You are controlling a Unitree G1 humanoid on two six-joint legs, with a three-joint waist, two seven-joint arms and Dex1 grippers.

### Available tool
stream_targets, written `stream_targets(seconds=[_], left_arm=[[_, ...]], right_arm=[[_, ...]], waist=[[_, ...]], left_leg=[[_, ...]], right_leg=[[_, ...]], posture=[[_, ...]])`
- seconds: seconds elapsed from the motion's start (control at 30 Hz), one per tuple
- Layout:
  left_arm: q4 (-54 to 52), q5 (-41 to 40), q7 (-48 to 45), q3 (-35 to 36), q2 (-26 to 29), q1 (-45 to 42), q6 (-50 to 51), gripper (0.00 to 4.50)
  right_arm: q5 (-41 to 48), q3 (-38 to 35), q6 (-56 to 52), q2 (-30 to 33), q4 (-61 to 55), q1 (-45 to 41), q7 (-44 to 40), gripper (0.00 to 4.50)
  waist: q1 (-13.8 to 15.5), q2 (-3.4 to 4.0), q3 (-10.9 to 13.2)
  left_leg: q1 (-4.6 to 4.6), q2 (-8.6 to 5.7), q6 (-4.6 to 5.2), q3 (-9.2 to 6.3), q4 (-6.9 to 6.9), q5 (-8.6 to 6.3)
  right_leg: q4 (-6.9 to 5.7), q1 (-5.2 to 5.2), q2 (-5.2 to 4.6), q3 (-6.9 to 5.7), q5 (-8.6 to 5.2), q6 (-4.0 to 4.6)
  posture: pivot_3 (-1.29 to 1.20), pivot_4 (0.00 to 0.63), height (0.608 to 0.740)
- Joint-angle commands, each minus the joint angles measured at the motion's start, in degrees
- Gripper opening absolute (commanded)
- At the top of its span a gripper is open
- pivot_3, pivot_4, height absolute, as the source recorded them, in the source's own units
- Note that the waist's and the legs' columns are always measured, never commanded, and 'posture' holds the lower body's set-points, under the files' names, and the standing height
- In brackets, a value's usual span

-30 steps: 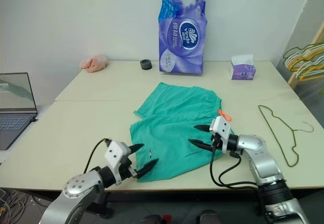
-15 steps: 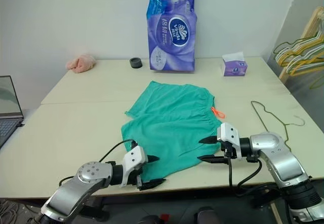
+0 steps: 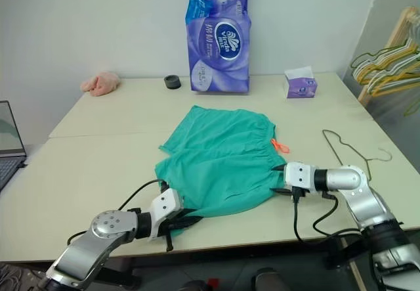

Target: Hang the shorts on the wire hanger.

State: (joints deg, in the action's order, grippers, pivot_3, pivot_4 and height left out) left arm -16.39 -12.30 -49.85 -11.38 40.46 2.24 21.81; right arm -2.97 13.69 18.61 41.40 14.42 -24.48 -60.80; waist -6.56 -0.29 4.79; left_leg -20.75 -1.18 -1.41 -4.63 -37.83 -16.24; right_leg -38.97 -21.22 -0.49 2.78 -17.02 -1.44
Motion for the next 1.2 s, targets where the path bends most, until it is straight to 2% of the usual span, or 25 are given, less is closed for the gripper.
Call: stream_targets(seconds=[0.03, 0.23, 0.4, 0.67, 0.83, 0.93, 1.13, 1.2], left_arm=[[-0.75, -0.83, -0.57, 2.71, 1.02, 0.25, -0.43, 0.03], [-0.61, -1.45, -0.54, 5.25, 1.03, -0.45, -0.14, 0.03], [-1.20, -1.69, -0.72, 6.03, 0.92, -0.27, 0.24, 0.03], [-2.09, -2.37, -0.96, 6.25, 0.82, -0.24, 0.97, 0.03], [-2.34, -3.34, -1.17, 7.63, 1.18, 0.05, 1.45, 0.03], [-2.05, -4.17, -0.67, 9.30, 1.03, 0.14, 1.47, 0.00], [-1.16, -4.76, -0.59, 10.36, 0.22, -0.45, 0.81, 0.00], [-0.91, -4.60, -1.14, 9.91, 0.29, -0.64, 0.59, 0.00]], right_arm=[[-4.81, 2.06, 9.92, -0.37, 5.53, -4.52, 1.75, 2.84], [-8.47, 6.38, 18.88, 0.31, 13.26, -8.48, -0.76, 2.84], [-4.00, 6.82, 16.65, 3.63, 10.66, -7.78, -8.42, 2.84], [-15.75, 8.47, 18.90, -1.43, 16.13, -10.31, 5.28, 2.84], [-20.08, 9.66, 19.43, -4.66, 20.93, -12.41, 11.28, 2.84], [-21.19, 9.93, 20.75, -5.79, 24.15, -14.22, 14.21, 2.20], [-22.70, 10.22, 23.30, -5.49, 29.44, -17.44, 17.19, 0.13], [-22.68, 10.33, 24.10, -5.39, 30.50, -18.16, 16.91, 0.06]], waist=[[-0.03, 0.00, 0.01], [0.04, -0.02, 0.03], [0.32, 0.03, 0.11], [-0.20, 0.03, 0.13], [-0.20, 0.03, 0.13], [-0.31, 0.02, 0.12], [-0.44, 0.04, 0.13], [-0.71, 0.04, 0.13]], left_leg=[[0.00, 0.01, 0.00, -0.01, 0.00, 0.00], [-0.04, 0.00, 0.00, -0.08, 0.00, 0.00], [-0.05, -0.11, 0.00, -0.09, -0.01, 0.00], [0.05, -0.04, 0.01, -0.07, -0.04, 0.01], [0.08, -0.04, 0.02, -0.08, -0.11, 0.02], [0.10, -0.04, 0.02, -0.06, -0.11, 0.02], [0.06, -0.07, 0.02, -0.03, -0.11, 0.03], [0.03, -0.06, 0.02, -0.04, -0.09, 0.02]], right_leg=[[0.00, 0.00, 0.00, 0.01, 0.00, 0.00], [0.00, 0.01, -0.01, 0.04, 0.14, 0.24], [0.00, 0.04, -0.15, 0.04, 0.16, 0.29], [-0.08, 0.06, -0.11, 0.02, 0.19, 0.31], [-0.08, 0.12, -0.10, 0.02, 0.24, 0.36], [-0.08, 0.11, -0.10, 0.04, 0.25, 0.36], [-0.07, 0.08, -0.10, 0.08, 0.25, 0.37], [-0.07, 0.06, -0.10, 0.08, 0.25, 0.37]], posture=[[-0.15, 0.049, 0.740], [-0.14, 0.044, 0.740], [-0.13, 0.047, 0.740], [-0.14, 0.050, 0.740], [-0.14, 0.051, 0.740], [-0.14, 0.047, 0.740], [-0.15, 0.046, 0.740], [-0.16, 0.047, 0.740]])
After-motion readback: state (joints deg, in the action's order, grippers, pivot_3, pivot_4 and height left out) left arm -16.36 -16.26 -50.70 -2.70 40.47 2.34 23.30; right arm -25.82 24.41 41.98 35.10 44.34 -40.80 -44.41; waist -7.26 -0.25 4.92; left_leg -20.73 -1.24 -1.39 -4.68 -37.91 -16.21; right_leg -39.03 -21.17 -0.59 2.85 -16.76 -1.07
